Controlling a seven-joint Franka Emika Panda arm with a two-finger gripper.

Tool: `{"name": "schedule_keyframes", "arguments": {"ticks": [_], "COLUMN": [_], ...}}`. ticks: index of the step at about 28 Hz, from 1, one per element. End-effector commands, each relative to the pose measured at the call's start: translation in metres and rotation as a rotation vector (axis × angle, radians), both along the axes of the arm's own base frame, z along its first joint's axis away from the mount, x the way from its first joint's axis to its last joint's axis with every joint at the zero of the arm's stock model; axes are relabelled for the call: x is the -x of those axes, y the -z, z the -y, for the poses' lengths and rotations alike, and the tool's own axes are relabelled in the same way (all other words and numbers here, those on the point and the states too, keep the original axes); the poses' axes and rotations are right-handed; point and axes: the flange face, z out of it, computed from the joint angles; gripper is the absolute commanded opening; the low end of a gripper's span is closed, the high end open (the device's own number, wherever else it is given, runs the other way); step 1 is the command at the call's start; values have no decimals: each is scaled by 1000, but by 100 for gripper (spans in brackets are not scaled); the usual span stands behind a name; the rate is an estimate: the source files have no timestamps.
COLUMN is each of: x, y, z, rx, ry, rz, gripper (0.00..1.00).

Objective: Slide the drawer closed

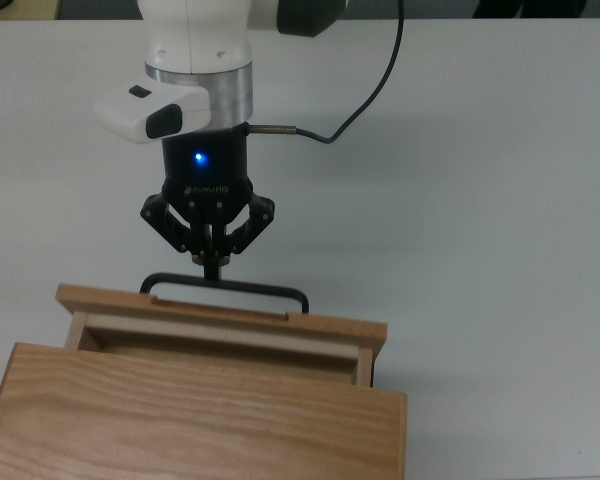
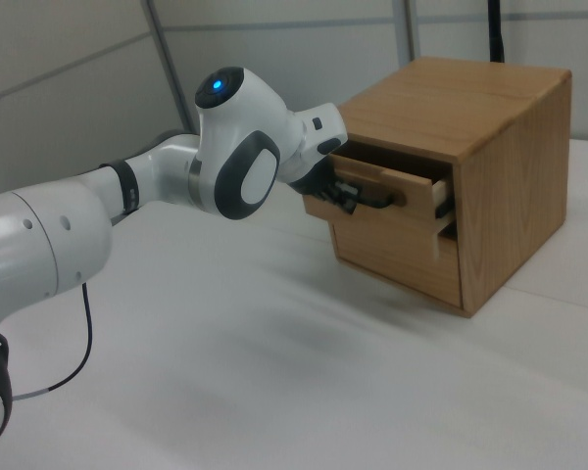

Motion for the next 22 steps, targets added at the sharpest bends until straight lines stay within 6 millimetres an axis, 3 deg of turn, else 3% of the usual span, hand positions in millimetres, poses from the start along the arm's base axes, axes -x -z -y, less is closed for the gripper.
{"name": "schedule_keyframes", "arguments": {"ticks": [1,11,22], "x": [-12,-27,-24], "y": [-3,15,8], "z": [2,7,21], "rx": [21,38,40], "ry": [8,-3,12], "rz": [117,277,309], "gripper": [0,0,0]}}
